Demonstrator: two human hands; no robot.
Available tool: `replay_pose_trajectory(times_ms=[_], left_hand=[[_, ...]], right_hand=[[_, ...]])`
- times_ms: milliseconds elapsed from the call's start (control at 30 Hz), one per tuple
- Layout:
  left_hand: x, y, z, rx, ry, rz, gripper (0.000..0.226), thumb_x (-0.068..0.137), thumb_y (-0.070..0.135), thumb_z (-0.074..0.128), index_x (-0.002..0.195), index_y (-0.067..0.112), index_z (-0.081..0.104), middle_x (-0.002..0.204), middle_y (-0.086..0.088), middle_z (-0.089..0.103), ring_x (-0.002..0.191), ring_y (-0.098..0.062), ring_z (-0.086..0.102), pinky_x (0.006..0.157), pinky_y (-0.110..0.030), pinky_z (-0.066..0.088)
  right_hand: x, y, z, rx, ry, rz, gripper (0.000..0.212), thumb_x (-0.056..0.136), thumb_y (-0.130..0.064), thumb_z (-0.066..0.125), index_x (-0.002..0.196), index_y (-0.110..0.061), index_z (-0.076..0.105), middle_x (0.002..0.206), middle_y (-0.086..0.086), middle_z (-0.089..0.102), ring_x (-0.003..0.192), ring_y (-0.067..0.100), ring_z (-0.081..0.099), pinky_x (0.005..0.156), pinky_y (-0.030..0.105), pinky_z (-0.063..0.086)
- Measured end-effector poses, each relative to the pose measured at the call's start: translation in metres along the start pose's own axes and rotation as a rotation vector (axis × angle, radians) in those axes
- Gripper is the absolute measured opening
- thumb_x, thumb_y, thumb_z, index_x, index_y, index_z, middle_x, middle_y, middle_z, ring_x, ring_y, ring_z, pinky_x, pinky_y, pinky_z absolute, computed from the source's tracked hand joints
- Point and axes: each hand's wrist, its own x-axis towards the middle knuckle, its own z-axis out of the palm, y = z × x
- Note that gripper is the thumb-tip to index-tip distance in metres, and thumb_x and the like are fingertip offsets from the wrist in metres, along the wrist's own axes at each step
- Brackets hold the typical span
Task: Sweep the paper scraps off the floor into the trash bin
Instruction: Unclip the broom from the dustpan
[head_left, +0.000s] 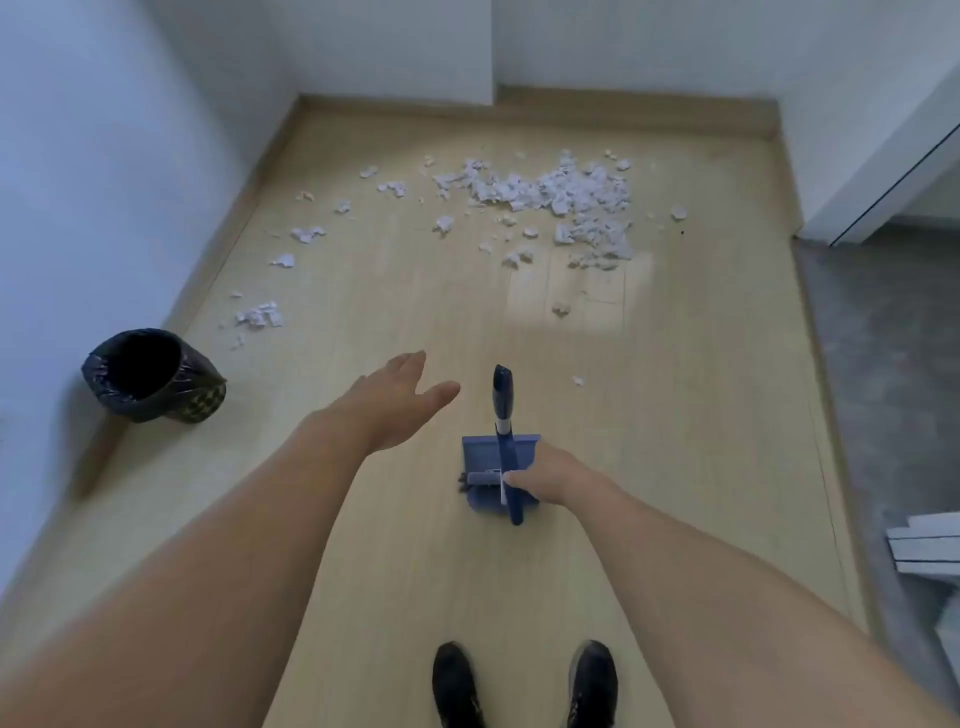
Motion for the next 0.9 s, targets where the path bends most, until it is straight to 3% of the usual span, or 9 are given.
replay_pose_trajectory(times_ms=[133, 200, 300, 433, 533, 667, 767, 833, 900], left_hand=[[0.015, -0.002, 0.006, -0.065, -0.046, -0.027, 0.082, 0.091, 0.073, 0.031, 0.156, 0.029, 0.008, 0.163, 0.007, 0.009, 0.149, -0.022, 0.016, 0.118, -0.048, 0.019], [0.020, 0.004, 0.011, -0.152, -0.081, -0.021, 0.080, 0.091, 0.072, 0.033, 0.156, 0.032, 0.007, 0.163, 0.007, 0.010, 0.148, -0.021, 0.017, 0.118, -0.048, 0.021], [0.025, 0.014, 0.009, -0.245, -0.046, 0.051, 0.078, 0.092, 0.069, 0.035, 0.154, 0.040, -0.003, 0.164, 0.007, 0.006, 0.148, -0.021, 0.017, 0.117, -0.048, 0.021], [0.025, 0.034, -0.016, -0.306, 0.076, 0.144, 0.075, 0.097, 0.060, 0.038, 0.149, 0.048, -0.015, 0.163, 0.009, -0.001, 0.146, -0.023, 0.022, 0.113, -0.047, 0.027], [0.028, 0.055, -0.040, -0.288, 0.133, 0.212, 0.075, 0.095, 0.060, 0.041, 0.149, 0.049, -0.010, 0.162, 0.009, 0.004, 0.144, -0.024, 0.029, 0.111, -0.049, 0.032], [0.025, 0.096, -0.063, -0.166, 0.157, 0.255, 0.079, 0.089, 0.067, 0.046, 0.152, 0.042, 0.006, 0.156, 0.002, 0.028, 0.133, -0.025, 0.044, 0.103, -0.045, 0.043], [0.018, 0.128, -0.072, -0.115, 0.201, 0.158, 0.086, 0.079, 0.076, 0.049, 0.147, 0.026, 0.034, 0.127, -0.002, 0.058, 0.104, -0.022, 0.060, 0.086, -0.040, 0.053], [0.015, 0.147, -0.074, -0.073, 0.189, 0.139, 0.074, 0.079, 0.075, 0.052, 0.126, 0.018, 0.056, 0.105, -0.002, 0.068, 0.088, -0.018, 0.066, 0.077, -0.037, 0.057], [0.014, 0.161, -0.073, -0.090, 0.146, 0.163, 0.050, 0.088, 0.059, 0.054, 0.101, 0.012, 0.066, 0.079, -0.003, 0.071, 0.066, -0.016, 0.063, 0.063, -0.030, 0.053]], right_hand=[[0.018, -0.001, 0.018, 0.321, -0.053, -0.012, 0.049, 0.088, -0.050, 0.059, 0.113, -0.009, 0.054, 0.104, 0.004, 0.065, 0.098, 0.020, 0.061, 0.095, 0.038, 0.048], [0.021, -0.008, 0.023, 0.459, -0.063, -0.046, 0.034, 0.094, -0.037, 0.055, 0.101, -0.004, 0.059, 0.083, 0.006, 0.068, 0.080, 0.019, 0.064, 0.094, 0.040, 0.051], [0.021, -0.019, 0.014, 0.639, -0.033, -0.007, 0.018, 0.097, -0.021, 0.052, 0.098, -0.003, 0.054, 0.070, 0.008, 0.059, 0.059, 0.020, 0.055, 0.067, 0.033, 0.055], [0.016, -0.022, -0.016, 0.540, 0.080, -0.005, 0.024, 0.094, -0.022, 0.045, 0.102, -0.002, 0.055, 0.065, 0.009, 0.059, 0.045, 0.017, 0.051, 0.054, 0.029, 0.047], [0.006, -0.022, -0.042, 0.497, 0.101, -0.019, 0.023, 0.094, -0.023, 0.045, 0.104, -0.005, 0.055, 0.068, 0.010, 0.058, 0.051, 0.021, 0.051, 0.050, 0.029, 0.043], [-0.002, -0.019, -0.070, 0.387, 0.074, -0.065, 0.026, 0.093, -0.024, 0.047, 0.106, -0.004, 0.057, 0.075, 0.014, 0.060, 0.065, 0.026, 0.056, 0.061, 0.037, 0.049], [-0.016, -0.013, -0.090, 0.298, 0.057, -0.093, 0.025, 0.094, -0.022, 0.046, 0.107, -0.004, 0.057, 0.077, 0.013, 0.060, 0.065, 0.025, 0.055, 0.062, 0.035, 0.050], [-0.023, -0.007, -0.102, 0.263, 0.038, -0.111, 0.023, 0.095, -0.020, 0.046, 0.108, -0.004, 0.057, 0.077, 0.011, 0.059, 0.064, 0.022, 0.054, 0.061, 0.031, 0.048], [-0.028, -0.002, -0.111, 0.240, 0.024, -0.126, 0.020, 0.095, -0.018, 0.047, 0.108, -0.006, 0.057, 0.078, 0.010, 0.058, 0.063, 0.019, 0.053, 0.061, 0.029, 0.046]])
